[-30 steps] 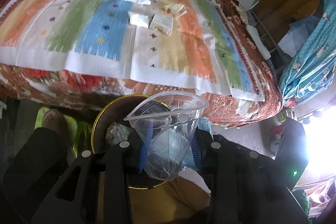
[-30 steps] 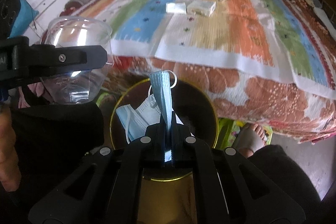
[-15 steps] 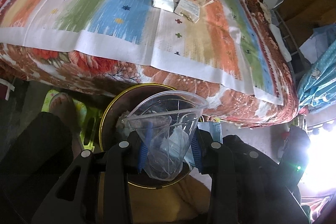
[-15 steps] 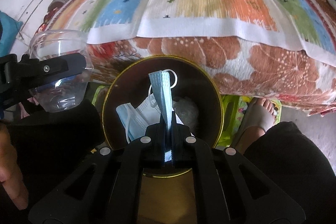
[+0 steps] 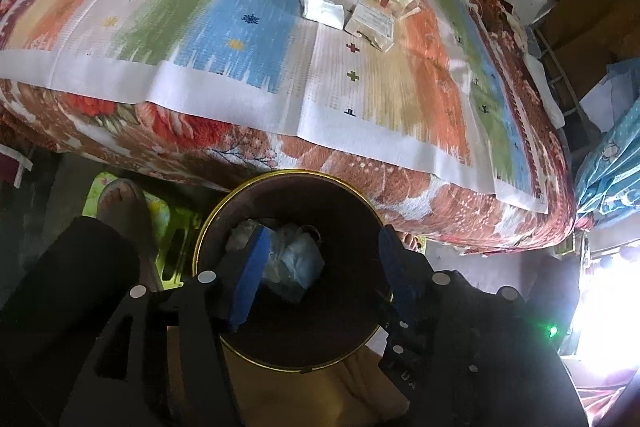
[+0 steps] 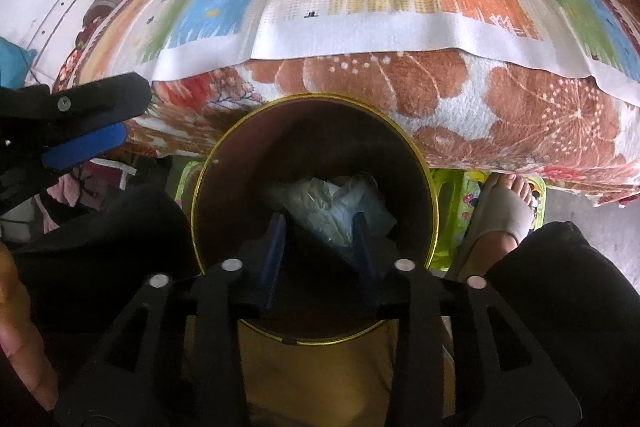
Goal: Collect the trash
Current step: 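Raise both open tools from the bin back toward the bed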
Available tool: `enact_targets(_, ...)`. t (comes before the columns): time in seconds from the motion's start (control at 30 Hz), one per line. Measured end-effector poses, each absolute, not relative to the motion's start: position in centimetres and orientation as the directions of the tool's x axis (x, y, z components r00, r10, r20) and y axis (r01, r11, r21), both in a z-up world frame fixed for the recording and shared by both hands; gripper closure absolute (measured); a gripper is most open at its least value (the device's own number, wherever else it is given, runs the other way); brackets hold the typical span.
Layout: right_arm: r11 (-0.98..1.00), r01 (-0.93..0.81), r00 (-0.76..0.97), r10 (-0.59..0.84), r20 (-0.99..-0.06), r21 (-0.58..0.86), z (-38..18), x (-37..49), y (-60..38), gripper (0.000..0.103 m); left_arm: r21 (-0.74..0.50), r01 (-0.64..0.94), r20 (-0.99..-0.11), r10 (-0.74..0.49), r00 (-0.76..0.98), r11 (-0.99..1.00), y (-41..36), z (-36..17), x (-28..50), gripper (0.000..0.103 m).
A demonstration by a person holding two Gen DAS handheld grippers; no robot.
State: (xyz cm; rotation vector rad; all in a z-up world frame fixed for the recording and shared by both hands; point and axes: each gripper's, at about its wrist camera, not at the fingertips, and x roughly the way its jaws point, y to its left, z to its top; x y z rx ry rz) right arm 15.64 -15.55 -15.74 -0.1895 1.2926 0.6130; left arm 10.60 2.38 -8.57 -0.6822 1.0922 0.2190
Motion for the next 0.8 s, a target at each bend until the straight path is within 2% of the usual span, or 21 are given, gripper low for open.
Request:
enact_targets(0.17, 0.83, -0.52, 0.172, 0.335, -0.926, 0.204, -14.7, 15.7, -15.9, 0.063, -0.405, -0.476, -0.863, -0.155, 0.482, 0.78, 2.5, -7.9, 10.6, 0.046)
enact_targets(0.3, 0.815, -0.536, 0.202, 0.378, -0.903, 0.221, -13.3, 15.4, -15.8, 0.056, -0.403, -0.476, -0.851, -0.128, 0.51, 0.781, 3.1, -6.9, 10.5, 0.043)
enact_targets(0.57, 0.81, -0.544, 0.266, 0.415, -0.87, 0.22, -11.0, 16.1, -16.1, 0.049, -0.411, -0.473, -0.836, -0.115, 0.537, 0.779, 4.5, -5.2, 11.1, 0.032)
enact_targets(0.8, 0.797, -0.577, 0.35, 0.438, -0.828, 0.178, -8.0, 17.3, -15.6, 0.037, -0.292, -0.484, -0.835, 0.027, 0.55, 0.825, 6.7, -2.7, 13.0, 0.028)
